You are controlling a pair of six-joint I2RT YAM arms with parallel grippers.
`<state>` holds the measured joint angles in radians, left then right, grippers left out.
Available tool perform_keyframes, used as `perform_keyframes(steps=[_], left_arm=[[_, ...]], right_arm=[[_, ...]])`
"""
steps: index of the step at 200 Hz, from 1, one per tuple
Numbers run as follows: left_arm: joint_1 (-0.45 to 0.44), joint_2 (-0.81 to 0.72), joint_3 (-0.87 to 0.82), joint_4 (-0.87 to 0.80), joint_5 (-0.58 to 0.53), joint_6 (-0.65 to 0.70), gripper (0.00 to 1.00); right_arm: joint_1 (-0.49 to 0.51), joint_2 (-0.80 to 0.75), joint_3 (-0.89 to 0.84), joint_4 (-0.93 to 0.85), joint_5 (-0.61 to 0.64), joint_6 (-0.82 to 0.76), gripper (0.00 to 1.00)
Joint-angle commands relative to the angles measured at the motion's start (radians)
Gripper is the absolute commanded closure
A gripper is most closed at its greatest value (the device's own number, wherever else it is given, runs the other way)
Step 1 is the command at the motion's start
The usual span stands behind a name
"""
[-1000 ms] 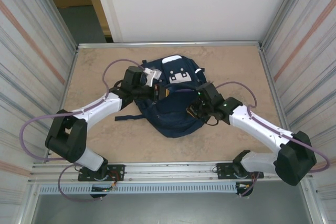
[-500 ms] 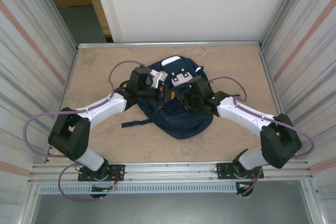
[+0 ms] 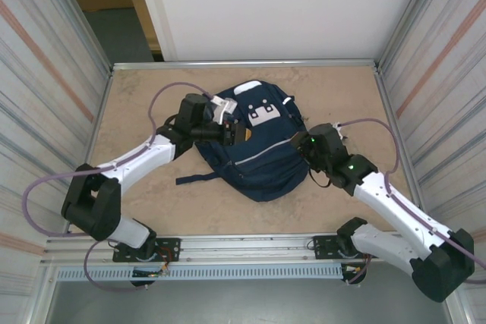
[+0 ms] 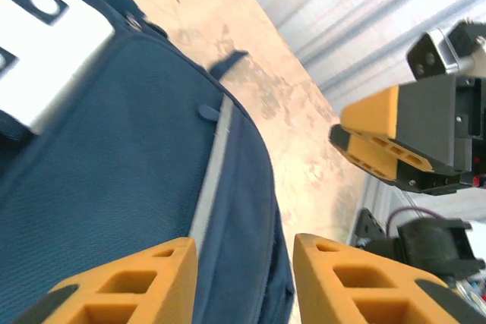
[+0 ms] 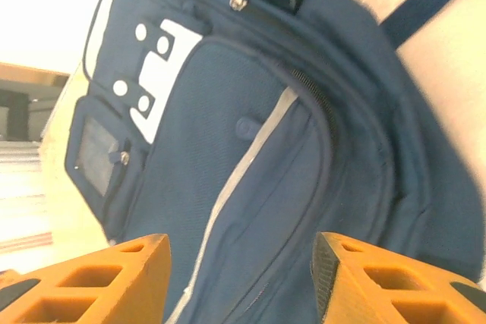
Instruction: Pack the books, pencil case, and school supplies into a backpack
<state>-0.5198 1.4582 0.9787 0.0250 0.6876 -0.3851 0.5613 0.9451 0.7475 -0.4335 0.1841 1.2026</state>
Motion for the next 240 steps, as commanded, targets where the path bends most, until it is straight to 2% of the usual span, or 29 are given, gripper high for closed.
perform_keyframes(steps=[1,14,42,81,108,131,145,165,184,192,225,240], left_arm=[[0.035,-0.105,-0.051,-0.021,-0.086,0.046,0.57],[0.037,-0.134,-0.080,-0.042,-0.170,0.037,0.50],[0.019,-0.079,-0.026,-0.211,-0.226,0.023,0.50],[0.009,-0.004,-0.029,-0.355,-0.345,-0.065,0.51],[-0.004,0.073,-0.001,-0.373,-0.356,-0.091,0.50],[-0.020,0.142,0.053,-0.351,-0.287,-0.097,0.51],[-0.043,0.168,0.077,-0.326,-0.267,-0.092,0.52],[-0.054,0.202,0.109,-0.351,-0.275,-0.103,0.58],[-0.050,0.209,0.102,-0.362,-0.287,-0.107,0.64],[-0.049,0.203,0.090,-0.359,-0.292,-0.113,0.65],[-0.049,0.156,0.002,-0.250,-0.242,-0.177,0.82],[-0.050,0.127,-0.044,-0.203,-0.238,-0.209,0.91]], right_arm=[[-0.037,0.002,0.024,-0.084,0.018,-0.167,0.47],[-0.044,0.027,0.050,-0.100,0.013,-0.223,0.47],[-0.040,0.114,0.108,-0.102,-0.054,-0.321,0.46],[-0.035,0.162,0.081,-0.053,-0.096,-0.325,0.42],[-0.037,0.190,0.047,-0.029,-0.094,-0.328,0.36],[-0.066,0.248,0.047,-0.069,-0.082,-0.317,0.35],[-0.113,0.307,0.068,-0.088,-0.145,-0.327,0.35],[-0.157,0.356,0.069,-0.007,-0.258,-0.373,0.42],[-0.160,0.395,0.072,0.059,-0.273,-0.390,0.45],[-0.161,0.416,0.074,0.097,-0.289,-0.398,0.51],[-0.165,0.511,0.116,0.218,-0.357,-0.415,0.75],[-0.168,0.562,0.156,0.251,-0.380,-0.436,0.80]])
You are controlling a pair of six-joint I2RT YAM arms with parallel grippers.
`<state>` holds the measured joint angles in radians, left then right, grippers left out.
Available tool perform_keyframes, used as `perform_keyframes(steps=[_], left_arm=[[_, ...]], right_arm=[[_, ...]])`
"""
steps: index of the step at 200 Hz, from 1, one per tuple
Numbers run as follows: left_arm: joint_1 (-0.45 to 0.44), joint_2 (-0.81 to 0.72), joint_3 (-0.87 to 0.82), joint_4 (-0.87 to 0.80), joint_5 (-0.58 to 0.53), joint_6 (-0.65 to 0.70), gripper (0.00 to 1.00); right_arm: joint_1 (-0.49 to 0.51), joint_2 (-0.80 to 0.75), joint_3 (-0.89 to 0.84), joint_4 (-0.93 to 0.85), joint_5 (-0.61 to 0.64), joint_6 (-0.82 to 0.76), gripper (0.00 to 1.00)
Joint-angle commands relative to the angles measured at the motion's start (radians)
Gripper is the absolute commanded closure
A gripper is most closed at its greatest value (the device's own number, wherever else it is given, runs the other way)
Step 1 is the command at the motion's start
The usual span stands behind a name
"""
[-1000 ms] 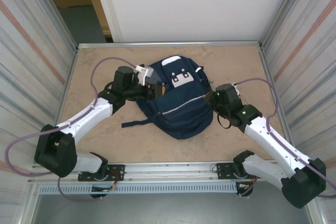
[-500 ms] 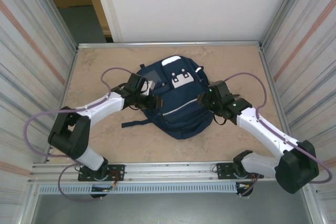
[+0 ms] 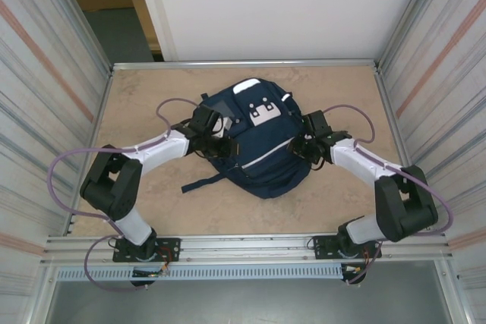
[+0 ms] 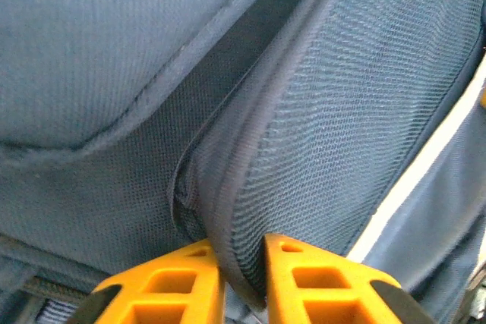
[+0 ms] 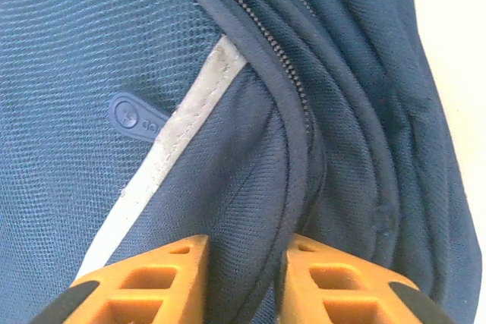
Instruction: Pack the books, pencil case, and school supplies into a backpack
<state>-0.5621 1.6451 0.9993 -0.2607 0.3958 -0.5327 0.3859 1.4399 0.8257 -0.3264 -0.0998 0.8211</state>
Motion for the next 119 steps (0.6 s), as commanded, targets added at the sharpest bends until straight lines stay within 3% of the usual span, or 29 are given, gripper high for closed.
perform_keyframes(steps=[1,45,73,96,119], left_arm=[[-0.007,-0.062,-0.066,0.083,0.054,-0.064,0.92],[-0.028,-0.154,-0.142,0.110,0.005,-0.161,1.00],[-0.027,-0.191,-0.170,0.110,-0.050,-0.217,1.00],[-0.028,-0.197,-0.158,0.109,-0.073,-0.287,1.00],[-0.043,-0.220,-0.144,0.121,-0.125,-0.451,1.00]], right_arm=[[0.007,0.070,0.079,0.145,-0.098,-0.056,0.80],[-0.008,0.199,0.216,0.206,-0.089,-0.175,0.77],[-0.039,0.273,0.299,0.237,-0.155,-0.203,0.67],[-0.044,0.243,0.308,0.208,-0.163,-0.201,0.54],[-0.026,0.138,0.256,0.087,-0.038,-0.185,0.46]])
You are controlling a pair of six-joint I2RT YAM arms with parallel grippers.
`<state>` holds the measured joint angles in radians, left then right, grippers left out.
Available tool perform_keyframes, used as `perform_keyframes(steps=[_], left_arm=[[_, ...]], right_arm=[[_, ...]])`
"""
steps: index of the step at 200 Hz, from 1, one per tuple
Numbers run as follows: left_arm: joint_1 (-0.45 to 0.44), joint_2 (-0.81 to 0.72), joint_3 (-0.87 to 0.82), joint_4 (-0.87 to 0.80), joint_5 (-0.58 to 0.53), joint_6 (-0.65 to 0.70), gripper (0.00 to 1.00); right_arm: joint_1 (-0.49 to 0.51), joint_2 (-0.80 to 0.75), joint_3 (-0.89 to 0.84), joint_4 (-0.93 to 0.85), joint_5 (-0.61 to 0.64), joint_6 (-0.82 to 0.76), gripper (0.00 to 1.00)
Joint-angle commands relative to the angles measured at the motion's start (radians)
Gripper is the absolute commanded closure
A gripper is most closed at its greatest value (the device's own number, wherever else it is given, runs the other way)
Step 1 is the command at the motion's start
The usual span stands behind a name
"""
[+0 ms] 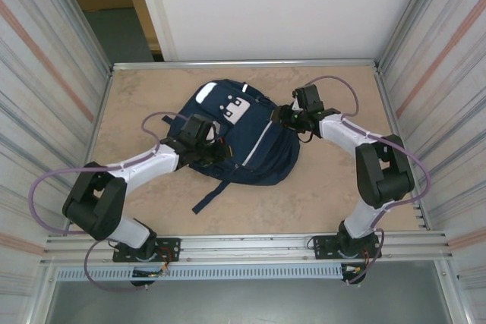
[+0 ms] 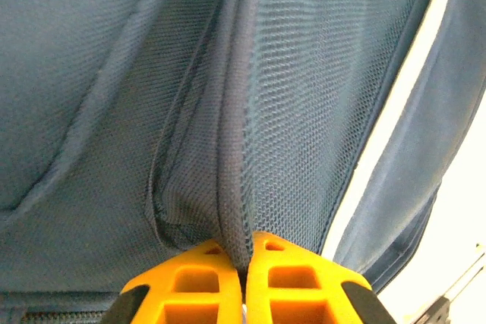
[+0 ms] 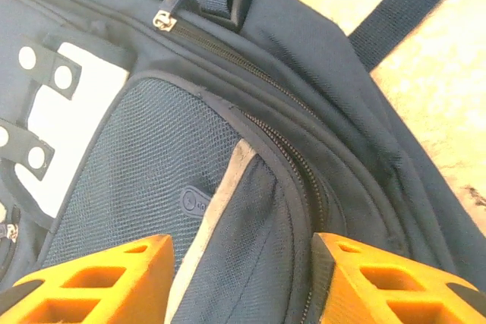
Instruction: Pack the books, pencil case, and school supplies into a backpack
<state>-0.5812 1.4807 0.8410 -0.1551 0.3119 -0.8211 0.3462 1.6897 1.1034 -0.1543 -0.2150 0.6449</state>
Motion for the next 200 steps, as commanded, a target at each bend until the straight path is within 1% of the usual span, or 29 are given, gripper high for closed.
perform_keyframes(steps=[1,11,21,34,44,59,74,95,108,116,125,130,140,154,177,200], left_arm=[[-0.026,-0.059,0.014,0.019,-0.044,-0.167,1.00],[-0.046,-0.076,0.016,0.048,-0.076,-0.208,1.00],[-0.064,-0.089,0.027,0.049,-0.112,-0.246,1.00],[-0.076,-0.097,0.040,0.044,-0.129,-0.288,0.98],[-0.075,-0.105,0.046,0.039,-0.125,-0.329,0.97],[-0.075,-0.120,0.048,0.039,-0.138,-0.370,0.97],[-0.075,-0.126,0.049,0.023,-0.162,-0.429,0.97],[-0.075,-0.121,0.047,0.029,-0.164,-0.472,0.98],[-0.078,-0.115,0.055,0.026,-0.162,-0.484,0.98],[-0.084,-0.114,0.062,0.018,-0.167,-0.495,0.98],[-0.095,-0.116,0.067,0.015,-0.175,-0.502,0.98],[-0.104,-0.119,0.068,0.016,-0.185,-0.504,0.98],[-0.117,-0.126,0.069,0.022,-0.209,-0.512,0.98],[-0.121,-0.129,0.064,0.040,-0.216,-0.538,0.98],[-0.121,-0.123,0.070,0.062,-0.217,-0.569,0.98],[-0.121,-0.099,0.090,0.065,-0.210,-0.579,0.97]], right_arm=[[0.015,-0.117,-0.024,-0.090,0.084,-0.008,0.46],[0.023,-0.170,-0.061,-0.148,0.148,0.006,0.44],[0.023,-0.229,-0.096,-0.217,0.209,0.053,0.43],[0.037,-0.311,-0.169,-0.240,0.217,0.096,0.43],[0.082,-0.378,-0.230,-0.230,0.220,0.118,0.43],[0.201,-0.446,-0.286,-0.219,0.249,0.173,0.43],[0.334,-0.473,-0.290,-0.221,0.286,0.248,0.43],[0.530,-0.450,-0.232,-0.230,0.399,0.259,0.43],[0.596,-0.409,-0.207,-0.202,0.425,0.254,0.45],[0.617,-0.378,-0.196,-0.179,0.422,0.254,0.49],[0.630,-0.338,-0.182,-0.157,0.410,0.243,0.60],[0.635,-0.317,-0.170,-0.150,0.412,0.240,0.64],[0.637,-0.276,-0.155,-0.140,0.418,0.235,0.68],[0.636,-0.240,-0.138,-0.122,0.425,0.225,0.69],[0.651,-0.217,-0.145,-0.065,0.437,0.202,0.64],[0.663,-0.185,-0.137,-0.062,0.470,0.203,0.63]])
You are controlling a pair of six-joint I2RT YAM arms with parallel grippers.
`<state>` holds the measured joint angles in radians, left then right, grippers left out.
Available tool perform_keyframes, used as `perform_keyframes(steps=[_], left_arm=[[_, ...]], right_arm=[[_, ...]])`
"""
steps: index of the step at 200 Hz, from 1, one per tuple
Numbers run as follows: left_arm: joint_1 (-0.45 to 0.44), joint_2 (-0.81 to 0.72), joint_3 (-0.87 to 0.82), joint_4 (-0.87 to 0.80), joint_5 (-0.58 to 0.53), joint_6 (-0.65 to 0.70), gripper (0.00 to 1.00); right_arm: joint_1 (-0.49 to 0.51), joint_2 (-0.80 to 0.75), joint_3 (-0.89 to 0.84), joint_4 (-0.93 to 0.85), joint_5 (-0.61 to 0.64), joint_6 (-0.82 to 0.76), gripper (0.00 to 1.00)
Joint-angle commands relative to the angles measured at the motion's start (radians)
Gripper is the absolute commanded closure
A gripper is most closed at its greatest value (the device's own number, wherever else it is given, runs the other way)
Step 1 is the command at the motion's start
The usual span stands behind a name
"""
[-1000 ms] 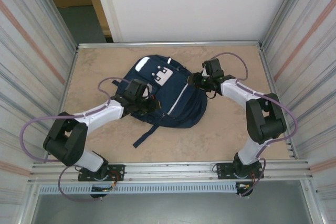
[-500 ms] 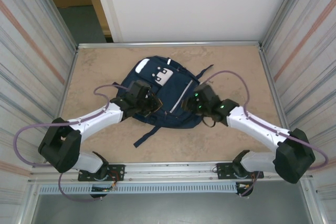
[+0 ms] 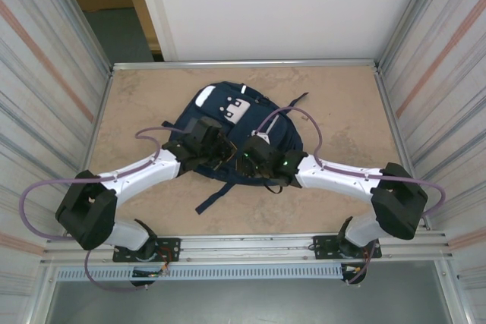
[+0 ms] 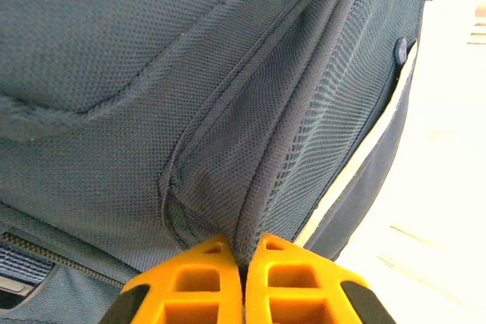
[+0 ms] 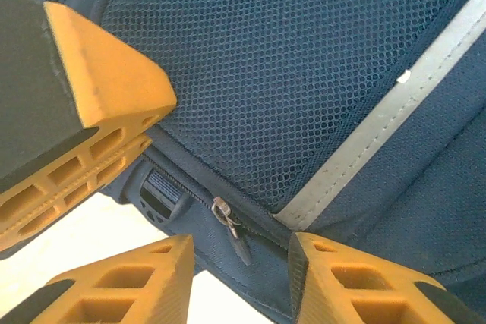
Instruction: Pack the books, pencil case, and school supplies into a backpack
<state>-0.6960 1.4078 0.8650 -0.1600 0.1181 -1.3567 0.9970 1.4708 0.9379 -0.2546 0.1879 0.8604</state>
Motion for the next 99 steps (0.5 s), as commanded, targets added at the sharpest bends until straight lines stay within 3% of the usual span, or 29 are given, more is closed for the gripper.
perform_keyframes(steps=[1,50,99], left_arm=[[-0.006,-0.025,0.066,0.073,-0.014,-0.045,0.97],[-0.005,-0.012,0.059,0.120,-0.028,-0.070,0.98],[-0.002,-0.018,0.062,0.126,-0.083,-0.044,0.98]], right_arm=[[0.012,0.036,0.029,0.037,0.069,-0.011,0.63],[0.043,0.049,0.060,-0.104,0.199,0.088,0.73],[0.087,-0.026,0.016,-0.065,0.241,0.068,0.80]])
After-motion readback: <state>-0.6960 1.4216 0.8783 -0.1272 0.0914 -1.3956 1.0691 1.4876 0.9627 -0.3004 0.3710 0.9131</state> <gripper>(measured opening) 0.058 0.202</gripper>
